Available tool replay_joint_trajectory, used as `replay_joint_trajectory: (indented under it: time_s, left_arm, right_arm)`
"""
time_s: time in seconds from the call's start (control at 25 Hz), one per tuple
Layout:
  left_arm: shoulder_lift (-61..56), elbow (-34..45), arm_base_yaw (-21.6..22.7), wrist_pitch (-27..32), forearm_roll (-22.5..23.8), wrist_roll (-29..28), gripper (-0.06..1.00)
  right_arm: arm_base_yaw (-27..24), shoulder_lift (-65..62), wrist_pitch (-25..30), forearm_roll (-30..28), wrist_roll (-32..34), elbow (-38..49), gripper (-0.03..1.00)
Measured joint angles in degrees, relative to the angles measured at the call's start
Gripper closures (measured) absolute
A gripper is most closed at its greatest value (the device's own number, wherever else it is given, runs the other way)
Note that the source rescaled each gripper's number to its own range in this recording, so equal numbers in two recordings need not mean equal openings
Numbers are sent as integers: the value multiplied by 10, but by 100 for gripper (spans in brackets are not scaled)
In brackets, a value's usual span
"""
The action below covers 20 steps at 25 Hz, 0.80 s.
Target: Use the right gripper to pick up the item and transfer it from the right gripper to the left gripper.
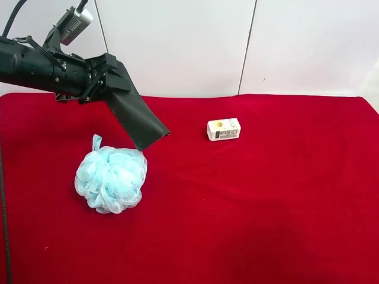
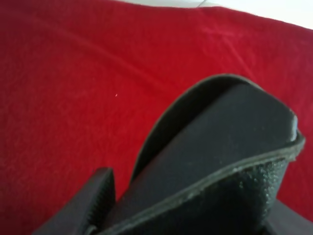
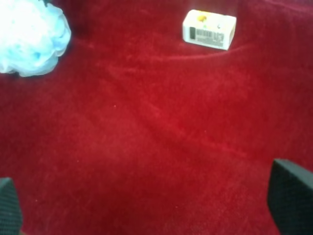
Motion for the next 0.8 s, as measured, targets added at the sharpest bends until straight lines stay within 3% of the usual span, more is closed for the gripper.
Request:
replay_joint_trajectory:
  time_s: [0.28,0.44,0.56,0.8]
  left_arm:
    - [1,-6,0,-29,111,-77,93]
    - [6,-56,0,-23,193,-140,93]
    - [15,-109,0,3,278,-212,93]
    - [76,-209,0,80,499,-373,93]
  right_arm:
    - [-156,0,0,0,0,0,-3]
    - [-246,0,0,0,0,0,-3]
    - [-295,0,0,0,0,0,-3]
    - [-368,0,0,0,0,0,-3]
